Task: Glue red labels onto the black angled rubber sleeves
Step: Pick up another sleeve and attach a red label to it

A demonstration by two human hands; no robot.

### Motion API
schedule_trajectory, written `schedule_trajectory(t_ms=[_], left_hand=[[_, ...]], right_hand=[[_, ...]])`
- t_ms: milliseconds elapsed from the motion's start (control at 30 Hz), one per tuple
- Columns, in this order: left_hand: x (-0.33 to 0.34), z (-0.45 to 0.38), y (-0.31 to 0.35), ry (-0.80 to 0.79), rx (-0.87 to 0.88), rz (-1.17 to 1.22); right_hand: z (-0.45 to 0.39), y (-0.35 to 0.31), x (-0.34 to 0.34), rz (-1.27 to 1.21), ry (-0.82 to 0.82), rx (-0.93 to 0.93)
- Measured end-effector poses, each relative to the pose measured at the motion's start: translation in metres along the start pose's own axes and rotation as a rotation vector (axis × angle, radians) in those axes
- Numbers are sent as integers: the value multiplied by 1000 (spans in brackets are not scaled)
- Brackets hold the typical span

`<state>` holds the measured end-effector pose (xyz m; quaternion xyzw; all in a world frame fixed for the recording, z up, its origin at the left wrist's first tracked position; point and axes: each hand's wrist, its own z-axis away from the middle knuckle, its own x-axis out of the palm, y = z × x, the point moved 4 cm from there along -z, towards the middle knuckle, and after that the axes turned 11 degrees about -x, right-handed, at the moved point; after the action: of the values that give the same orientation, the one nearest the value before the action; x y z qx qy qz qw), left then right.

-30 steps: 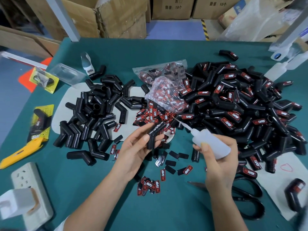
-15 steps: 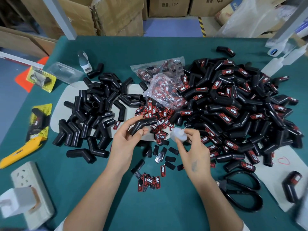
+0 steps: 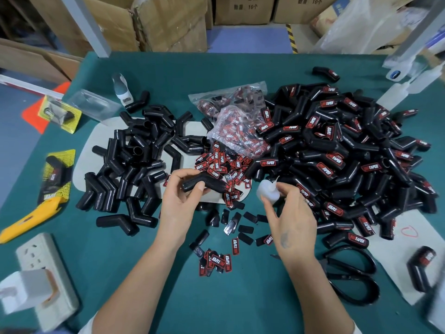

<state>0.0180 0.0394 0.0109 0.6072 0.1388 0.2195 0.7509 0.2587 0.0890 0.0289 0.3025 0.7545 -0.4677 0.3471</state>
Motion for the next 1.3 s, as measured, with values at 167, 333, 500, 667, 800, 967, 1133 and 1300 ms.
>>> schedule_trajectory(t_ms=[167, 333, 500, 667, 800, 967, 1133, 1300], left_hand=[[-1, -1, 3, -13, 18, 77], [0, -3, 3, -48, 69, 75], [1, -1, 5, -97, 95, 73], [1, 2, 9, -160, 105, 39], [2, 5, 8, -170, 106, 20], [2, 6, 10, -176, 133, 7], [0, 8, 10, -147, 152, -40], [-3, 5, 9, -111, 154, -78]], right_hand=[[19, -24, -26, 4, 273, -364], [26, -66, 17, 143, -124, -628], [-4, -71, 40, 269, -298, -579], [-5, -69, 35, 309, -210, -575], [-1, -68, 30, 303, -137, -555], [13, -56, 34, 57, -291, -334], [16, -55, 32, -50, -327, -255], [6, -61, 30, 86, -328, -260]])
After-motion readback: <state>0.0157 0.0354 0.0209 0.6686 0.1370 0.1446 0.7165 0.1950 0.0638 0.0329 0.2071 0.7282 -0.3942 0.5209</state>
